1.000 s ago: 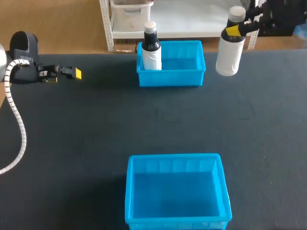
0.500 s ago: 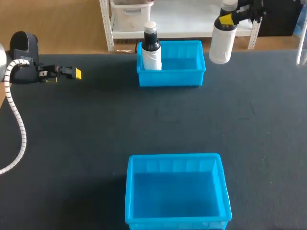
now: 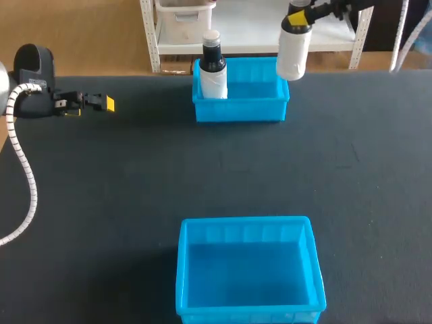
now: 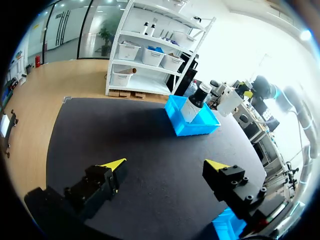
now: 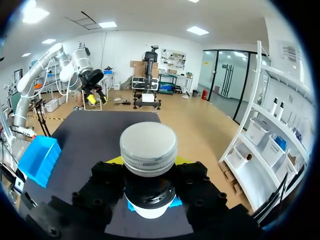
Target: Pick up the bottle, and place it in the far bin if it is heavy, or in the near bin if it is light.
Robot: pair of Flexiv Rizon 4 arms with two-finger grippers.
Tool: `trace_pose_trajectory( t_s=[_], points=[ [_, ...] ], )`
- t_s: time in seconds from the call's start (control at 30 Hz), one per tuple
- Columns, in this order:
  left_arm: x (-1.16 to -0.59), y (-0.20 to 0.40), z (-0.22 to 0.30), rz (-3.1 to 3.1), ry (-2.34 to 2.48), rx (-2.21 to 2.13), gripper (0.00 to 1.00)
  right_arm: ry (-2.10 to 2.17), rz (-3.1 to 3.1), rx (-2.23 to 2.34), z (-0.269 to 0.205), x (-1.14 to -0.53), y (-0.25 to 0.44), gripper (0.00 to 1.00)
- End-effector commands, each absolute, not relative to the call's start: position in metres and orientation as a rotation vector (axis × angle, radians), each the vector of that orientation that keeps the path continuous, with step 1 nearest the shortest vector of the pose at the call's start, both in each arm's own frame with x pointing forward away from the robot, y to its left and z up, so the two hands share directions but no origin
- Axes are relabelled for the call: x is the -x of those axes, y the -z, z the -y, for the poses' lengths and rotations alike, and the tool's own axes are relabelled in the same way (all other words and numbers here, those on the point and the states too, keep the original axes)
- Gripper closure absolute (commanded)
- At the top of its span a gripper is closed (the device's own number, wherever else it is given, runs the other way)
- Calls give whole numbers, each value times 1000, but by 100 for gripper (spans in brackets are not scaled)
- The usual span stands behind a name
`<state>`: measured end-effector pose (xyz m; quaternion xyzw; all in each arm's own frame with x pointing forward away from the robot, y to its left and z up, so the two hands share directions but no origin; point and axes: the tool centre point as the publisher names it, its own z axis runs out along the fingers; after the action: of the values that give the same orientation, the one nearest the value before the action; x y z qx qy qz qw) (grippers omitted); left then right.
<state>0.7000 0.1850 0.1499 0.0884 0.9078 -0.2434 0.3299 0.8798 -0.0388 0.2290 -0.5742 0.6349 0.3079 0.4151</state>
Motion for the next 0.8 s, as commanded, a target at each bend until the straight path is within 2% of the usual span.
trace_pose_trajectory(
  t_s=[0.03, 0.8],
  points=[
    [-700, -150, -185, -2375, 637, -231, 0, -877, -1573, 1523, 29, -898, -228, 100],
    [-700, -150, -185, -2375, 637, -231, 0, -935, -1565, 1578, -9, -910, -208, 100]
  ],
)
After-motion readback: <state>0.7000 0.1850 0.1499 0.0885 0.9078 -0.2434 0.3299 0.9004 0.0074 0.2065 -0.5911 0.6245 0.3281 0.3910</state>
